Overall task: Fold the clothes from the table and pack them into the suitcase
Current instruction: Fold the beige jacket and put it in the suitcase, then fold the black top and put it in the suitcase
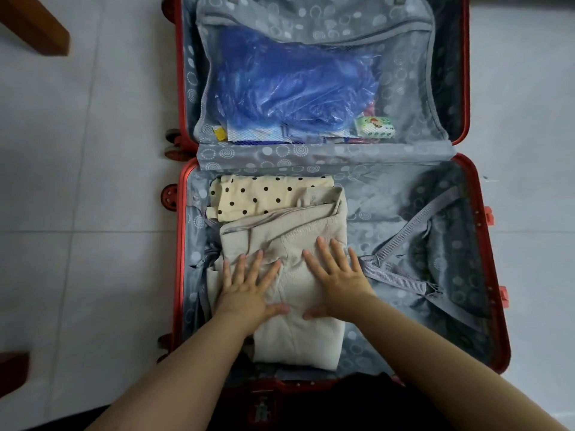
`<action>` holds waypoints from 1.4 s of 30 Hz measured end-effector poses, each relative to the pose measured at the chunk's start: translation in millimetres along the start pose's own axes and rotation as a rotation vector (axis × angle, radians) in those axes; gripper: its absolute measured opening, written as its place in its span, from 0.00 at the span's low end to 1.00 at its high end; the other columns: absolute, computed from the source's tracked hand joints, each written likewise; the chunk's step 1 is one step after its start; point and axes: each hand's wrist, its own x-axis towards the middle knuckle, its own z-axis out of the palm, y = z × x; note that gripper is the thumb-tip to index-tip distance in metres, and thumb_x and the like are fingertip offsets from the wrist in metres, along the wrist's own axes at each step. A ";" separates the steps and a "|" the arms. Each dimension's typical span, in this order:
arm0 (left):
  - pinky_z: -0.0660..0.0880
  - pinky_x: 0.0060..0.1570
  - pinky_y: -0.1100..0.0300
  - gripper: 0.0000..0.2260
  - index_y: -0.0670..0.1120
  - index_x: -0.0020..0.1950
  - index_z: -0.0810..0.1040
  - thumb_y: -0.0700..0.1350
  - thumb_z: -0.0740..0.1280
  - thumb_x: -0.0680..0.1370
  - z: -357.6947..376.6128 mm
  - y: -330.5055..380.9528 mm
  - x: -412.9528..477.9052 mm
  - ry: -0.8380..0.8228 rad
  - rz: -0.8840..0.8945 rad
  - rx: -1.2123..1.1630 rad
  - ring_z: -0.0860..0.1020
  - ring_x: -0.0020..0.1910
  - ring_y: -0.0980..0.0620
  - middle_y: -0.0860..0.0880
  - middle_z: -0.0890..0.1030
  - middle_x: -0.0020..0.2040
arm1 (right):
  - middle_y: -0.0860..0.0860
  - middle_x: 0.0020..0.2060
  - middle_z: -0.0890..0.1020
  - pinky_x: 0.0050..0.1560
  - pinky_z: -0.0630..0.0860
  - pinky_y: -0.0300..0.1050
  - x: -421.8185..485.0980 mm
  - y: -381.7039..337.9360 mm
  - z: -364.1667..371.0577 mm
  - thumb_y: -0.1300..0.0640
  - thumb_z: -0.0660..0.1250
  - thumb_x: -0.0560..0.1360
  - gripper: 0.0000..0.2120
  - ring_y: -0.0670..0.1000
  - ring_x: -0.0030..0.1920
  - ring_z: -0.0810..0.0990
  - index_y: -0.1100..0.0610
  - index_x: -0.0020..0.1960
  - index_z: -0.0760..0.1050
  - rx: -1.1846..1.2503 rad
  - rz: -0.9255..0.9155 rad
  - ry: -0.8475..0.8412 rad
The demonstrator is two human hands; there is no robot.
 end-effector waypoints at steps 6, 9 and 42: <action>0.18 0.56 0.45 0.34 0.57 0.69 0.26 0.67 0.48 0.77 -41.7 11.8 -88.1 0.080 -0.059 -0.025 0.33 0.74 0.44 0.48 0.31 0.74 | 0.57 0.74 0.31 0.72 0.34 0.60 -78.8 -28.3 -56.2 0.29 0.59 0.71 0.52 0.60 0.75 0.34 0.51 0.74 0.28 0.010 0.064 -0.081; 0.22 0.61 0.46 0.32 0.56 0.70 0.28 0.63 0.49 0.79 -73.1 15.3 -159.1 0.115 -0.089 -0.112 0.40 0.76 0.46 0.49 0.40 0.78 | 0.57 0.76 0.36 0.73 0.36 0.57 -143.8 -57.6 -102.4 0.33 0.58 0.74 0.47 0.59 0.76 0.38 0.52 0.75 0.30 0.105 0.096 -0.083; 0.68 0.62 0.54 0.17 0.47 0.70 0.67 0.47 0.59 0.81 -254.1 -318.5 -859.6 0.882 -0.221 -0.702 0.71 0.65 0.46 0.48 0.72 0.68 | 0.53 0.72 0.63 0.72 0.54 0.49 -510.3 -590.9 -469.5 0.47 0.59 0.79 0.27 0.56 0.72 0.61 0.53 0.74 0.57 0.179 -0.290 0.468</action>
